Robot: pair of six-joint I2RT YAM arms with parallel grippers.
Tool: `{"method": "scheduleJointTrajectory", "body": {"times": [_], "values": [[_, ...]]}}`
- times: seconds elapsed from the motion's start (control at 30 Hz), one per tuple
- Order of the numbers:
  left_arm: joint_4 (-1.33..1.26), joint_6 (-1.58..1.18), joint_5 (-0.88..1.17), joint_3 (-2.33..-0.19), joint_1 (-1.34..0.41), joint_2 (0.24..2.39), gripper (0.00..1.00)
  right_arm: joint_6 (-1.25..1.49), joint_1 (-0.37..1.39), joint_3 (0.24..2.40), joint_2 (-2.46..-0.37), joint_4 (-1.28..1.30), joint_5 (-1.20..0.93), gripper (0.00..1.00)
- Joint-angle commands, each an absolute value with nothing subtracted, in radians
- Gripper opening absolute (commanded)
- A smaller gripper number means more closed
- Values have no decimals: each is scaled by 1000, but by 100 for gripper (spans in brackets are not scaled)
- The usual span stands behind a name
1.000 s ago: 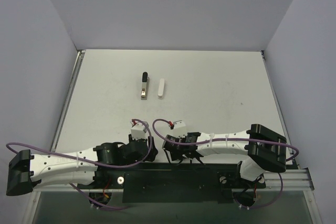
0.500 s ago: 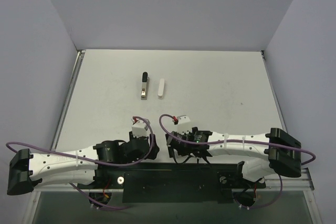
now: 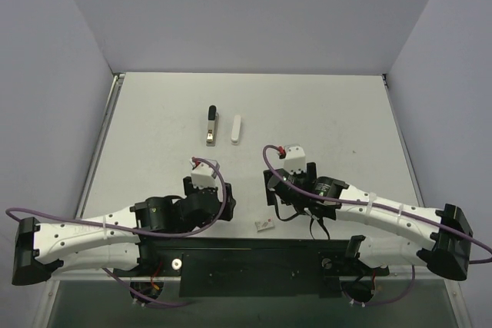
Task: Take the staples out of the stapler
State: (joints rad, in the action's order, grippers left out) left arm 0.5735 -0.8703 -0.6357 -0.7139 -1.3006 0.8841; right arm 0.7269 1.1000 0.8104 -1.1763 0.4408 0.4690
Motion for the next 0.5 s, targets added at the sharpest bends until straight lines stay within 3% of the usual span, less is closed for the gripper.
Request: {"method": "scheduleJointTrajectory", "body": {"times": [0.0, 0.1, 0.47], "values": [[627, -812, -703, -793, -1281, 900, 89, 650, 1078, 876, -1100, 532, 674, 96], [644, -795, -718, -828, -1276, 917, 89, 628, 1065, 890, -1081, 557, 733, 100], [652, -746, -816, -916, -1273, 959, 90, 554, 1008, 939, -1084, 561, 746, 100]]}}
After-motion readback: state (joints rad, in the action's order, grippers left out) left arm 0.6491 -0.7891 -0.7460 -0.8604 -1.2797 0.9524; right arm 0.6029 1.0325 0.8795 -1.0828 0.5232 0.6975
